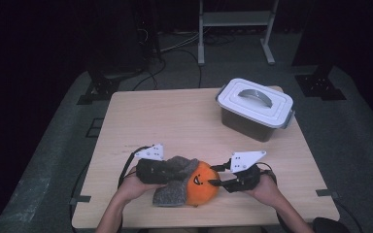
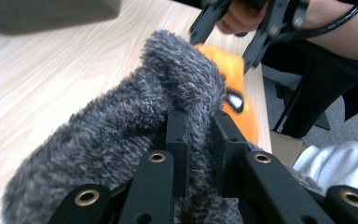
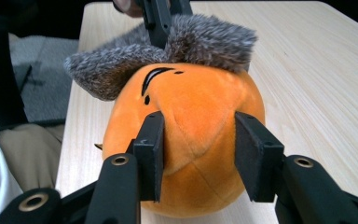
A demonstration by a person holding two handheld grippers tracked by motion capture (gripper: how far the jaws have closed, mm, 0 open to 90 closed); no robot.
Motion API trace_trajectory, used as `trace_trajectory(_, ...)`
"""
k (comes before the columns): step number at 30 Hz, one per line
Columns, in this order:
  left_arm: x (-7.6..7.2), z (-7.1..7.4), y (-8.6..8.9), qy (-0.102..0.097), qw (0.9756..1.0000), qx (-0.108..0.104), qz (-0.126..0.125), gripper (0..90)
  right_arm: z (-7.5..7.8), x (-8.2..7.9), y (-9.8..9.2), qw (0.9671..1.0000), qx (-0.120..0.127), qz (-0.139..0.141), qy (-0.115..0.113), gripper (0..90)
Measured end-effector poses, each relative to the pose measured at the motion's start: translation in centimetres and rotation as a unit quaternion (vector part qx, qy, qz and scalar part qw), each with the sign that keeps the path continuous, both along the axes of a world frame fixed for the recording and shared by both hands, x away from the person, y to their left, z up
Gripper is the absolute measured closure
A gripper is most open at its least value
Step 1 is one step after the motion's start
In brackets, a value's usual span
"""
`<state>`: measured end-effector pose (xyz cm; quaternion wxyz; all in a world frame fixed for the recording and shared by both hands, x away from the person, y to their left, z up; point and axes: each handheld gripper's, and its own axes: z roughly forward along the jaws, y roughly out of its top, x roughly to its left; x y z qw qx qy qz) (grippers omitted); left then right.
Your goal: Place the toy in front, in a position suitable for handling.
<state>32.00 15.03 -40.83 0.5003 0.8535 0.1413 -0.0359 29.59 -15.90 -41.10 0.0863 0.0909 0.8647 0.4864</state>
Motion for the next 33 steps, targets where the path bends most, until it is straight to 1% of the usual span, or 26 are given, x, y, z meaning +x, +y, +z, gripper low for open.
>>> trace_trajectory(1, 0.0, -0.1, 0.1, 0.000, 1.0000, 0.002, 0.002, 79.0, 0.0, 0.0, -0.1, 0.9999, 0.010, -0.001, 0.008, 49.2)
trace_trajectory(2, 0.0, -0.1, 0.2, 0.000, 1.0000, 0.006, 0.005, 79.0, 0.0, 0.0, -0.1, 0.9999, 0.010, -0.001, 0.008, 49.2)
trace_trajectory(3, 0.0, -0.1, 0.3, 0.000, 1.0000, 0.005, 0.004, 79.1, -0.2, 0.4, -0.4, 0.9993, 0.017, -0.008, 0.033, 36.7)
trace_trajectory(4, 0.0, -0.1, 0.3, 0.000, 1.0000, 0.005, 0.004, 79.0, -0.2, 0.4, -0.4, 0.9993, 0.017, -0.008, 0.033, 36.7)
trace_trajectory(5, 0.0, -0.1, 0.3, 0.002, 1.0000, 0.003, 0.004, 79.0, -0.7, 0.8, -0.6, 0.9981, 0.006, -0.019, 0.059, 32.9)
trace_trajectory(6, 0.0, -0.1, 0.3, 0.002, 1.0000, 0.003, 0.004, 79.0, -1.0, 0.9, -0.7, 0.9973, 0.006, -0.017, 0.071, 33.1)
trace_trajectory(7, 0.0, -0.1, 0.2, 0.002, 1.0000, 0.003, 0.003, 79.0, -1.2, 1.0, -0.6, 0.9970, 0.007, -0.015, 0.076, 35.4)
trace_trajectory(9, 0.0, 0.1, 0.0, -0.003, 0.9999, 0.009, 0.007, 79.0, -1.3, 0.9, -0.5, 0.9968, 0.009, -0.014, 0.078, 37.6)
trace_trajectory(10, 0.0, 0.2, -0.1, -0.006, 0.9999, 0.011, 0.008, 79.0, -1.3, 0.9, -0.3, 0.9971, 0.008, -0.017, 0.074, 41.8)
trace_trajectory(11, -0.1, 0.5, -0.3, -0.013, 0.9998, 0.006, 0.013, 79.2, -1.1, 0.8, 0.1, 0.9977, 0.003, -0.029, 0.061, 49.2)
trace_trajectory(12, -0.1, 0.5, -0.3, -0.013, 0.9998, 0.006, 0.013, 79.2, -1.0, 0.8, 0.1, 0.9979, 0.006, -0.031, 0.058, 50.9)
trace_trajectory(13, -0.2, 0.9, -0.4, -0.014, 0.9998, -0.011, 0.011, 79.2, -0.9, 0.7, 0.2, 0.9980, 0.009, -0.035, 0.051, 52.5)
trace_trajectory(14, -0.2, 0.9, -0.4, -0.014, 0.9998, -0.011, 0.011, 79.5, -0.9, 0.7, 0.2, 0.9980, 0.009, -0.035, 0.051, 52.5)
trace_trajectory(17, -0.7, 1.7, -1.1, -0.019, 0.9991, -0.035, -0.010, 79.4, -0.5, 0.3, 0.7, 0.9989, 0.011, -0.035, 0.029, 53.2)
trace_trajectory(18, -0.9, 1.9, -1.4, -0.024, 0.9989, -0.035, -0.019, 79.4, -0.5, 0.1, 0.9, 0.9992, 0.011, -0.030, 0.025, 53.2)
trace_trajectory(19, -1.0, 1.9, -1.7, -0.026, 0.9990, -0.029, -0.022, 79.5, -0.5, 0.0, 1.1, 0.9994, 0.010, -0.025, 0.024, 53.6)
trace_trajectory(20, -0.9, 1.7, -1.7, -0.026, 0.9992, -0.023, -0.020, 79.4, -0.5, -0.1, 1.2, 0.9995, 0.006, -0.022, 0.020, 54.5)
trace_trajectory(21, -0.5, 1.3, -1.5, -0.019, 0.9994, -0.024, -0.016, 79.5, -0.6, -0.1, 1.2, 0.9996, 0.001, -0.022, 0.020, 55.8)
trace_trajectory(24, 0.1, 0.6, -0.4, -0.007, 0.9997, -0.023, 0.005, 79.5, -0.8, 0.0, 0.7, 0.9995, 0.001, -0.021, 0.023, 59.0)
trace_trajectory(26, 0.4, 0.2, 0.4, -0.005, 0.9997, -0.016, 0.018, 79.4, -0.9, 0.2, 0.5, 0.9994, 0.004, -0.020, 0.028, 58.8)
trace_trajectory(27, 0.5, -0.2, 0.8, 0.003, 0.9996, -0.018, 0.021, 79.5, -0.9, 0.3, 0.5, 0.9993, 0.007, -0.019, 0.033, 57.8)
trace_trajectory(28, 0.6, -0.3, 1.0, 0.008, 0.9996, -0.020, 0.020, 79.5, -1.0, 0.4, 0.4, 0.9989, 0.011, -0.016, 0.042, 54.9)
trace_trajectory(29, 0.5, -0.5, 1.0, 0.011, 0.9995, -0.020, 0.022, 79.6, -1.1, 0.8, 0.2, 0.9979, 0.021, -0.017, 0.059, 46.8)
trace_trajectory(30, 0.5, -0.5, 1.0, 0.011, 0.9995, -0.020, 0.022, 79.6, -1.1, 0.8, 0.2, 0.9979, 0.021, -0.017, 0.059, 46.8)
trace_trajectory(32, 0.3, -0.4, 0.8, 0.012, 0.9996, -0.018, 0.016, 79.6, -1.0, 1.1, 0.0, 0.9957, 0.029, -0.017, 0.086, 40.6)
trace_trajectory(33, 0.2, -0.4, 0.6, 0.013, 0.9997, -0.018, 0.010, 79.6, -1.0, 1.2, -0.1, 0.9948, 0.032, -0.017, 0.095, 37.9)
